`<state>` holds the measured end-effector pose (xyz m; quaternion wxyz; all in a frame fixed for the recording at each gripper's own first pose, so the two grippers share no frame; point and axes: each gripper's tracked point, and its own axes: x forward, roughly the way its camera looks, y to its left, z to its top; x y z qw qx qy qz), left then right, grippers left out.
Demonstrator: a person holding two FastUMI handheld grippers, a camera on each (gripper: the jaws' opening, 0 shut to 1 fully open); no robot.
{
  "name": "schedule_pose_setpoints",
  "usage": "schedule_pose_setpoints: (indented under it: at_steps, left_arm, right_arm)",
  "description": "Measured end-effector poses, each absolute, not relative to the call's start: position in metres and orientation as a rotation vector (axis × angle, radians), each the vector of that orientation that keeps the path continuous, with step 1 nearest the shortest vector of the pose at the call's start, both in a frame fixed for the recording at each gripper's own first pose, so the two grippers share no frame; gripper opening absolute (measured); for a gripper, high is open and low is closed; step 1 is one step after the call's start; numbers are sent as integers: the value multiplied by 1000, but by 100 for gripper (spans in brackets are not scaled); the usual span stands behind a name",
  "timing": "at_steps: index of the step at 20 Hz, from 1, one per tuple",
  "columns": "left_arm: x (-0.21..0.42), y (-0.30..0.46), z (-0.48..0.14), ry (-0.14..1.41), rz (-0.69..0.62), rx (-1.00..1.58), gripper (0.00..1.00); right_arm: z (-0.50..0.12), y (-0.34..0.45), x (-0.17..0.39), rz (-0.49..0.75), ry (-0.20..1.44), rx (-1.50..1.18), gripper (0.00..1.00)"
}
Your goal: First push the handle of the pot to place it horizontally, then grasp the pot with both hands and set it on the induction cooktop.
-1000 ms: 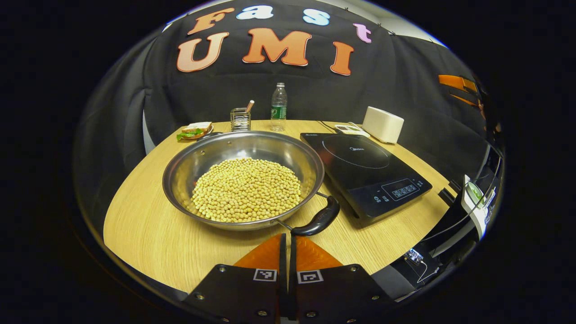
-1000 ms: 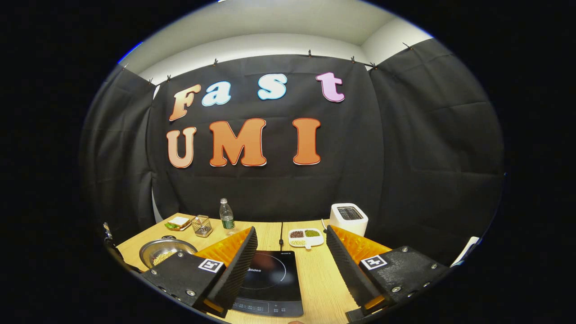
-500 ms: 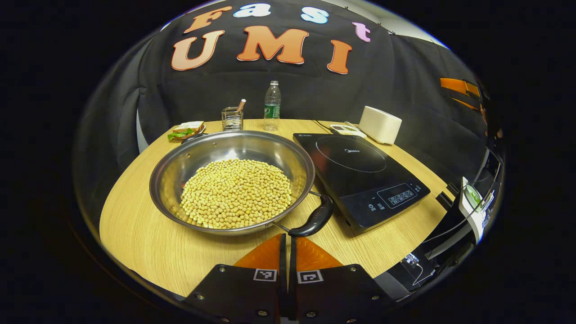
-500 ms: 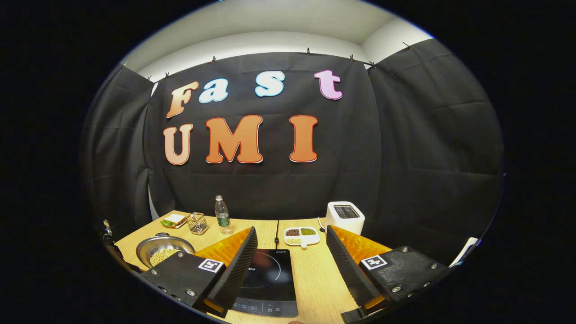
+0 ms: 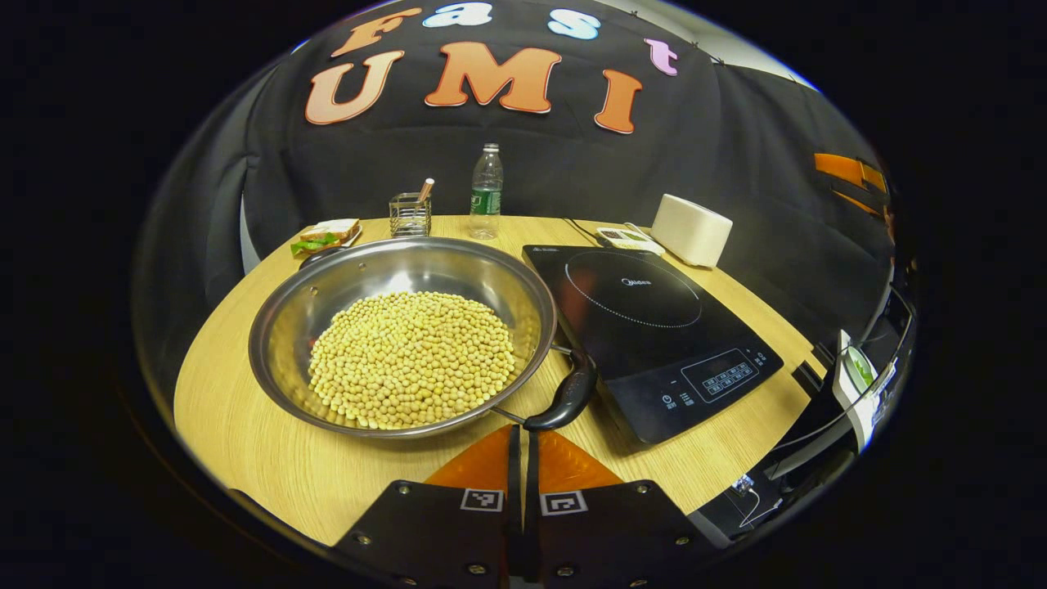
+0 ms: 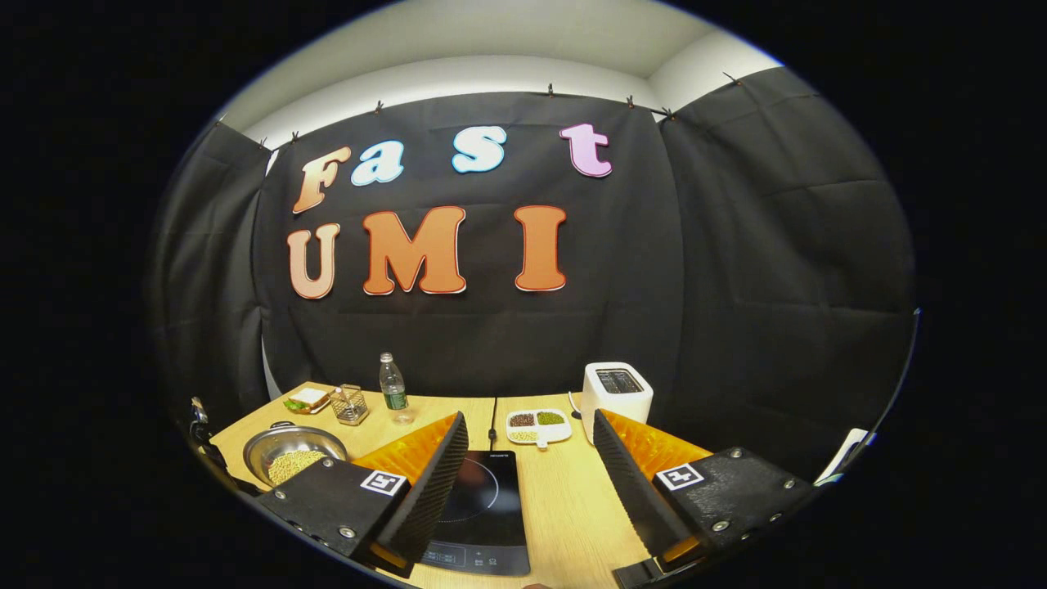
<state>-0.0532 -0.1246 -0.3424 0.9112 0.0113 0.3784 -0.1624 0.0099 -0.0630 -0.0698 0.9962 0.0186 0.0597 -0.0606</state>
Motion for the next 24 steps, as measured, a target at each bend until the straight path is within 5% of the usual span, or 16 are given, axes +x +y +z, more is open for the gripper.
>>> schedule_pose_setpoints:
  at_steps: [24]
  left_arm:
    - [1, -161, -364, 775, -334, 23, 3]
  right_arm:
    - [-96, -101, 13, -168, 159, 67, 95]
